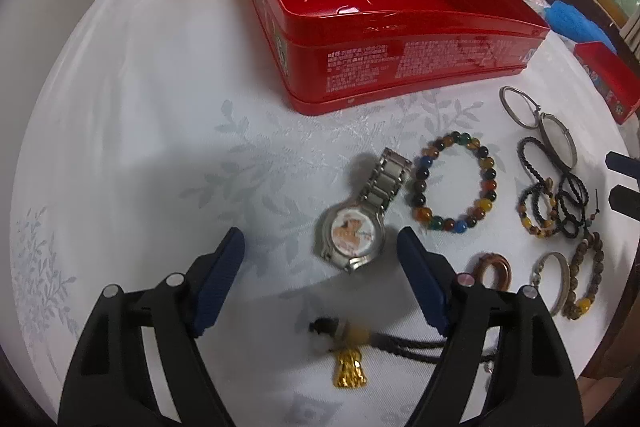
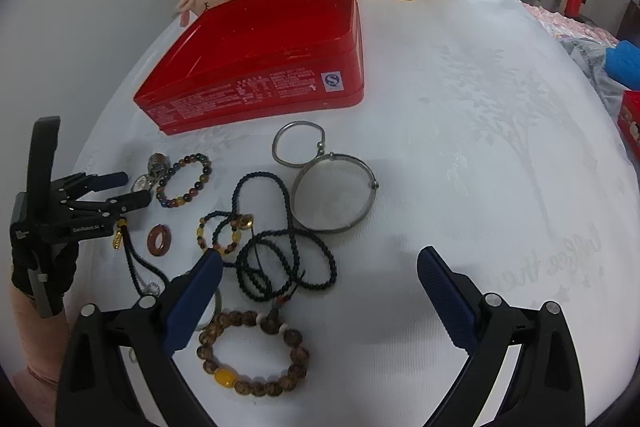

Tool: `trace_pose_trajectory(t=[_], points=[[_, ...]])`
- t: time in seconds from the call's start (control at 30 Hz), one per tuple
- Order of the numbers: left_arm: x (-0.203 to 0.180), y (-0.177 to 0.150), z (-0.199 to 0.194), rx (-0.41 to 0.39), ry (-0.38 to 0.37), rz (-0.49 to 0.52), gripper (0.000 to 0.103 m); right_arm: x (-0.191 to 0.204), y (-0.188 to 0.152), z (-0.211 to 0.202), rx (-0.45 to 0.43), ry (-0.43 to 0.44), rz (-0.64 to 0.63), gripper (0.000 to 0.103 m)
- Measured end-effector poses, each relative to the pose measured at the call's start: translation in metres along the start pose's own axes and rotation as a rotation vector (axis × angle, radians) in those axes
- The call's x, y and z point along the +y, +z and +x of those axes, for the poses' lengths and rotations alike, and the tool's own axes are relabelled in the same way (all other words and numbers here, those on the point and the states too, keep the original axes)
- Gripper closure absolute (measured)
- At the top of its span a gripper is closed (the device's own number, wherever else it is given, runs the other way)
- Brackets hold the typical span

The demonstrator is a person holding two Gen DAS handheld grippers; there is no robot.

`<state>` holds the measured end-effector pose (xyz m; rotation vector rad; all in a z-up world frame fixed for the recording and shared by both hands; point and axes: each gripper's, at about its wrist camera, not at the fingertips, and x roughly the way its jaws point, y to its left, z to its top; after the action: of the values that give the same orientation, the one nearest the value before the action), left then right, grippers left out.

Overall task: Organize jewelry
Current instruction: 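Close the left tool on the silver wristwatch while the right tool approaches a silver bangle, then close the right tool on the silver bangle while the left tool lifts the watch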

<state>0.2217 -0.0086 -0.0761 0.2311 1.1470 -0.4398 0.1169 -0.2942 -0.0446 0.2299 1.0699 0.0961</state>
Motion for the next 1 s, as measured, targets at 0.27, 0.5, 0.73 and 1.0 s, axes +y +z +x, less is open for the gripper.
trace_pose_trajectory(t=[0.27,0.5,0.73,1.0], points=[[-0.005,0.005,-0.001,-0.02,0.009,0.045,0.05,-0.001,0.009,0.008,0.005,-0.003,0.003,0.005],[-0.012,0.001,-0.005,-0.039,-0.005,0.039,0.071,-0.006,0.015,0.012,0.009,-0.009,0.02,0.005],[-0.014,-0.012,-0.013,-0.06,-0.008,-0.01,0.072,-0.014,0.02,0.014,0.011,-0.021,0.028,0.005],[0.004,-0.017,-0.027,-0.103,0.004,-0.099,0.072,-0.035,0.038,0.019,0.019,-0.024,0.069,0.018]])
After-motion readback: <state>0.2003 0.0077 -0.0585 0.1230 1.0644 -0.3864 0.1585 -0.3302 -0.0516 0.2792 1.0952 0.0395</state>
